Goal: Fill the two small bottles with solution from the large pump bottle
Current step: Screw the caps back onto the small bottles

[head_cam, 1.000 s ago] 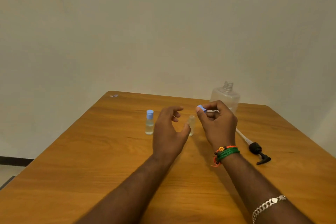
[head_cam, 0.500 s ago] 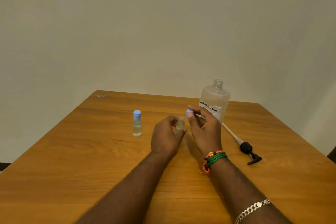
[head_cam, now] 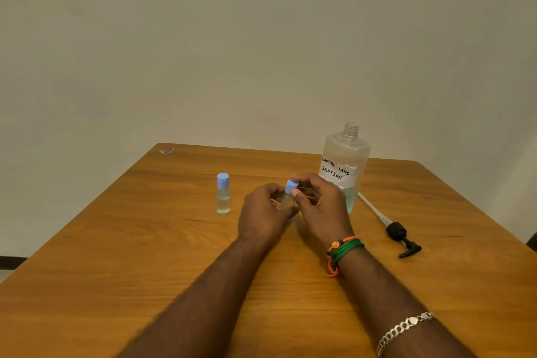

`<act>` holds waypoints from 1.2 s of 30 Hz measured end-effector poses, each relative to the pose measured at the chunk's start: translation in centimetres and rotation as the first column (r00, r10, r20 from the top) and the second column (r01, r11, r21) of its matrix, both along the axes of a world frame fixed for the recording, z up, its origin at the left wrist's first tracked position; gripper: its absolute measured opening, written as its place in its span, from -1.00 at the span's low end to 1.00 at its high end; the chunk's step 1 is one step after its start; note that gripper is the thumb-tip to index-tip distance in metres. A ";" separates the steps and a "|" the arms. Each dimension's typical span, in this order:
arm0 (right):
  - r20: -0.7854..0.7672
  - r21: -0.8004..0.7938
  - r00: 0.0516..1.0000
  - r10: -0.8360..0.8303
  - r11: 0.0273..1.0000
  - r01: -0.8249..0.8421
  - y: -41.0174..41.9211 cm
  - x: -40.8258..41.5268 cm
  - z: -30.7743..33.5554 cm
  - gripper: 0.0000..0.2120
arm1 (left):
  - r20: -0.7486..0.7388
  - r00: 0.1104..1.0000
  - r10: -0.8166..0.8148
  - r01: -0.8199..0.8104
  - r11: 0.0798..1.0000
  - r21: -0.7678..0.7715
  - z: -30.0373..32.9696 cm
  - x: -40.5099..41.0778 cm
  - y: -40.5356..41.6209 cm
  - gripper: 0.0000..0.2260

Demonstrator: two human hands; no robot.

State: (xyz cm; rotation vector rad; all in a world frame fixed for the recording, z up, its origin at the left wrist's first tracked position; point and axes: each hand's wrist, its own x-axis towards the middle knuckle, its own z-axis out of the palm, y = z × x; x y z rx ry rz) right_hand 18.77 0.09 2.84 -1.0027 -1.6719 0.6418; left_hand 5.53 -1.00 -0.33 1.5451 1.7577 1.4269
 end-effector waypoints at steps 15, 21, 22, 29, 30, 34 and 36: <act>-0.015 -0.011 1.000 -0.017 1.000 0.017 0.1 0.2 0.3 -0.50 | 0.039 0.999 0.021 -0.020 1.000 -0.018 0.3 -0.3 0.0 -0.80; -0.005 0.036 0.997 -0.073 0.997 0.074 0.0 0.0 0.0 -0.52 | 0.024 1.000 0.008 -0.008 1.000 -0.017 0.2 -0.5 0.0 -0.78; 0.003 0.033 0.997 -0.073 0.997 0.073 0.0 0.0 0.0 -0.51 | 0.023 1.000 0.006 -0.005 1.000 -0.019 0.2 -0.5 0.1 -0.79; -0.017 0.005 0.999 -0.037 0.999 0.037 -0.3 -0.3 0.0 -0.55 | 0.045 0.999 -0.027 0.027 1.000 -0.004 0.2 -0.6 -0.1 -0.80; -0.025 0.005 0.998 -0.055 0.998 0.055 -0.3 -0.2 0.1 -0.53 | 0.046 0.999 -0.026 0.026 1.000 -0.011 0.2 -0.6 -0.1 -0.80; -0.035 0.005 0.999 -0.032 0.999 0.032 -0.5 -0.1 0.2 -0.49 | 0.026 0.999 -0.022 0.023 1.000 -0.016 0.3 -0.5 -0.1 -0.79; -0.008 -0.002 1.000 -0.012 1.000 0.012 -0.5 -0.2 0.2 -0.54 | 0.043 0.999 -0.025 0.026 0.999 -0.018 0.4 -0.5 -0.1 -0.78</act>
